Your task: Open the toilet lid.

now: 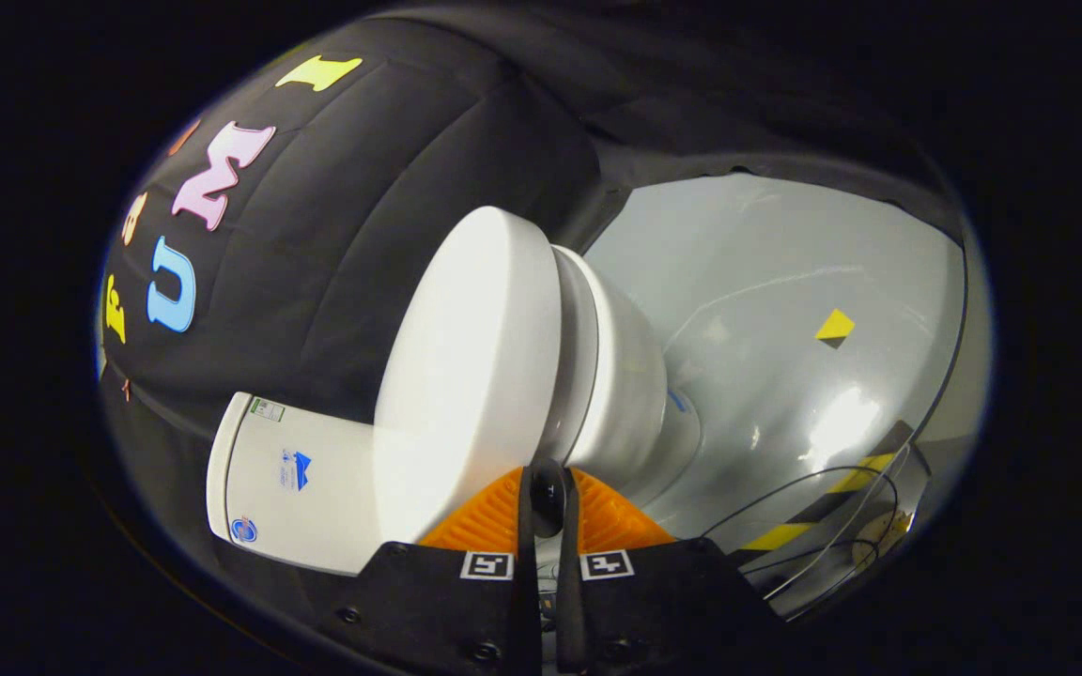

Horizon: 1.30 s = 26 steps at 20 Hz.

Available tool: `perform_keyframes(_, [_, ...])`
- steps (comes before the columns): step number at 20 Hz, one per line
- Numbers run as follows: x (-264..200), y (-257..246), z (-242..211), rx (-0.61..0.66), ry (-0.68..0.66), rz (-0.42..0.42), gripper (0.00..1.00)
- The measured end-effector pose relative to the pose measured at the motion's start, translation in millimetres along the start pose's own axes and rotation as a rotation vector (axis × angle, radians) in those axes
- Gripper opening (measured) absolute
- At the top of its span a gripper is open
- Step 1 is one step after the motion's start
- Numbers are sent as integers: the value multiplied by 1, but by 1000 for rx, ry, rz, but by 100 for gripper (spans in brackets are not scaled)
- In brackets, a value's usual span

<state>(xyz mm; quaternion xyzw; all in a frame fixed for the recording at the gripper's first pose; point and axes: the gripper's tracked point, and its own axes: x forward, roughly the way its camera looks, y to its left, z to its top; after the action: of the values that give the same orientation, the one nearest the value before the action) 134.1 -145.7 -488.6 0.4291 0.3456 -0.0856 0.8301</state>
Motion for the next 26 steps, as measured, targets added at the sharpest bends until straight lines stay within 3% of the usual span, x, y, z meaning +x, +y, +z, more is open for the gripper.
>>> perform_keyframes(9, [-28,42,16,-243,-58,-43,11])
perform_keyframes(17, [-76,130,28,-442,-154,-55,11])
perform_keyframes(26, [-114,223,2,-669,-237,-62,9])
